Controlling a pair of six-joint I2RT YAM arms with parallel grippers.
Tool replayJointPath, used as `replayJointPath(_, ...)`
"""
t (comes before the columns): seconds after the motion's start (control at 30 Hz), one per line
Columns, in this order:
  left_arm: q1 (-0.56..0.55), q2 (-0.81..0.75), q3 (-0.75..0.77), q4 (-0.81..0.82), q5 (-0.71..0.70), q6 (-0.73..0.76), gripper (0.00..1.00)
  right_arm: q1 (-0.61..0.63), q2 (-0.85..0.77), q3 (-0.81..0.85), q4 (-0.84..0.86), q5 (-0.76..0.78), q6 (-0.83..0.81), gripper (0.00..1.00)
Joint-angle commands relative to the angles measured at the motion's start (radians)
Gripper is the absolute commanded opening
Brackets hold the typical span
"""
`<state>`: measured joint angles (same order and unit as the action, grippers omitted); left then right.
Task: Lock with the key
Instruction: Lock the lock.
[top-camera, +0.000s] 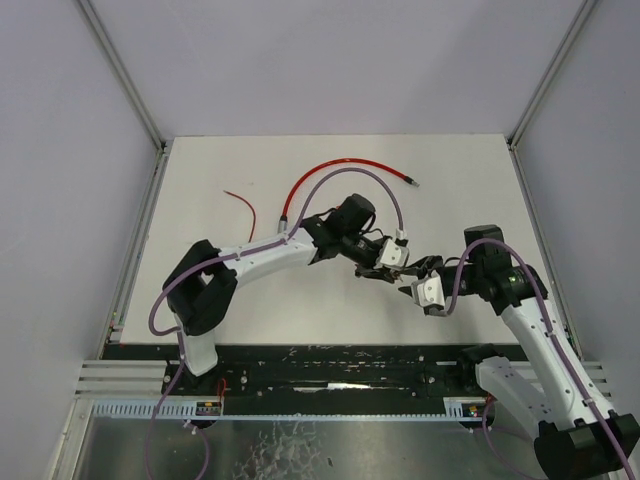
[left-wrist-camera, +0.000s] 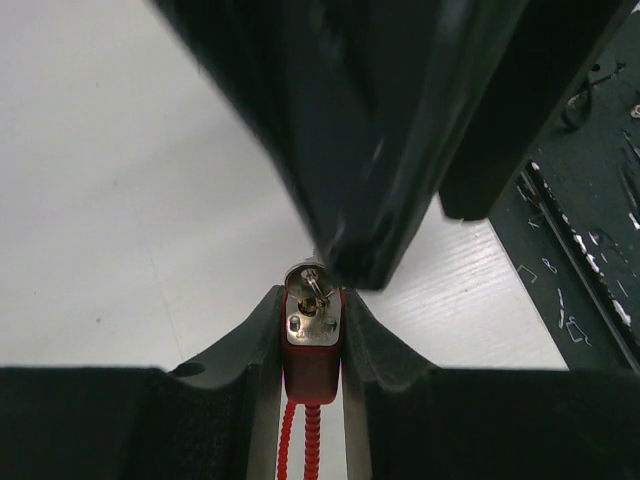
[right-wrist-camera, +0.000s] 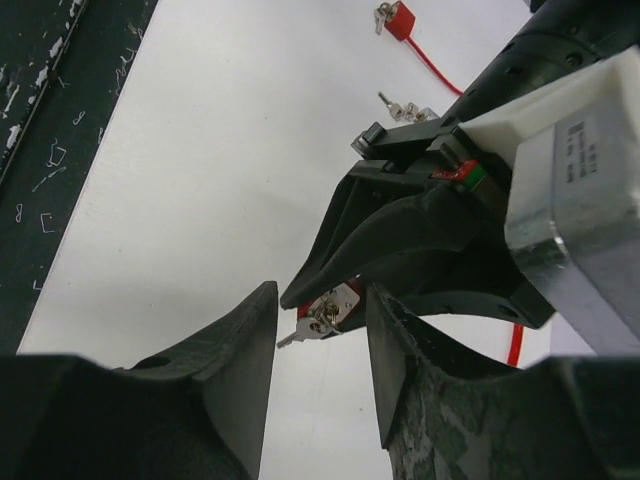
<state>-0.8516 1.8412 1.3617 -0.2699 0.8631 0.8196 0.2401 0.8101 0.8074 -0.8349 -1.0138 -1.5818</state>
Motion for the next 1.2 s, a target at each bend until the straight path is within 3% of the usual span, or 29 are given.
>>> replayJointPath(0.0, -0.014, -0.017, 0.003, 0.118, -0.045, -0.018, 0.00, -0.007, 0.012, -0.048, 0.108, -0.002, 0.040, 0.46)
replayJointPath(0.87, -0.015, -0.011, 0.036, 0.012, 0.081, 0.064, 0.00, -0.004, 0.039, -0.103, 0.212, 0.098, 0.079, 0.27)
replayJointPath(1.17, -0.017, -0.014, 0.032, 0.017, 0.062, 0.068, 0.00, -0.003, 0.040, -0.097, 0.207, 0.091, 0.105, 0.00)
